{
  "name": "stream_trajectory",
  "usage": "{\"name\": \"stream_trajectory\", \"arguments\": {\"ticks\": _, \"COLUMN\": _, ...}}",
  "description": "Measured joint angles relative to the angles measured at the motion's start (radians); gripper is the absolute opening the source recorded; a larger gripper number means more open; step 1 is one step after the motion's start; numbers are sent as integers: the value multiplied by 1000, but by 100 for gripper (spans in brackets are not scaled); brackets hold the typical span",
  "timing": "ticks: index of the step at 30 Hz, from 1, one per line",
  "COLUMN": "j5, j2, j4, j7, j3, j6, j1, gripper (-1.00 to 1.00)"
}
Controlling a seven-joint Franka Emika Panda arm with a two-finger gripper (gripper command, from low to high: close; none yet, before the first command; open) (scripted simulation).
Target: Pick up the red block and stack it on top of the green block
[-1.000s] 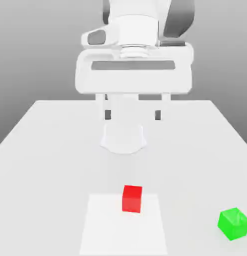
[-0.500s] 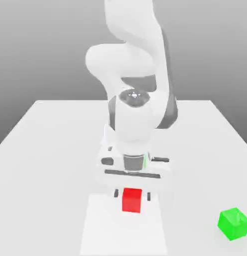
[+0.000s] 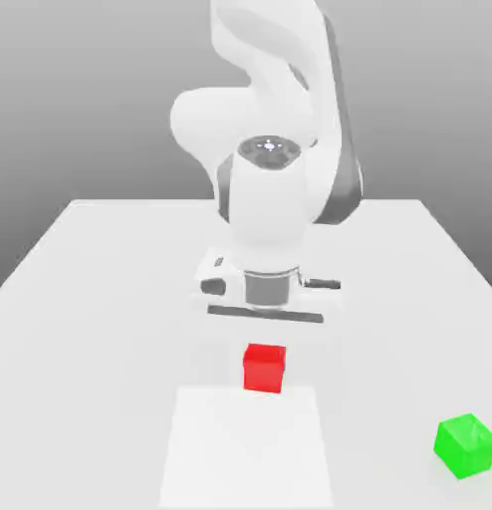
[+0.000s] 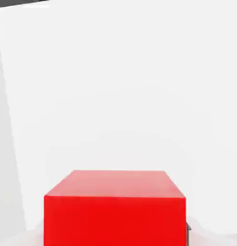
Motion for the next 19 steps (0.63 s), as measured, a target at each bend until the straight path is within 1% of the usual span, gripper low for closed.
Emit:
{"name": "stream_trajectory", "arguments": {"ticks": 6, "j5": -34, "j2": 102, "j4": 212, "j7": -171, "j3": 78, "j6": -113, "j1": 139, "gripper": -100}}
{"name": "stream_trajectory", "arguments": {"ticks": 11, "j5": -76, "j2": 194, "j4": 392, "j7": -308, "j3": 158, "j6": -204, "j1": 218, "gripper": -100}}
{"name": "stream_trajectory", "arguments": {"ticks": 13, "j5": -108, "j2": 254, "j4": 421, "j7": -309, "j3": 159, "j6": -176, "j1": 237, "gripper": -100}}
{"name": "stream_trajectory", "arguments": {"ticks": 15, "j5": -144, "j2": 323, "j4": 432, "j7": -289, "j3": 141, "j6": -119, "j1": 256, "gripper": -100}}
{"name": "stream_trajectory", "arguments": {"ticks": 16, "j5": -160, "j2": 355, "j4": 435, "j7": -279, "j3": 129, "j6": -91, "j1": 266, "gripper": 100}}
{"name": "stream_trajectory", "arguments": {"ticks": 19, "j5": -160, "j2": 355, "j4": 435, "j7": -279, "j3": 129, "j6": -91, "j1": 266, "gripper": 100}}
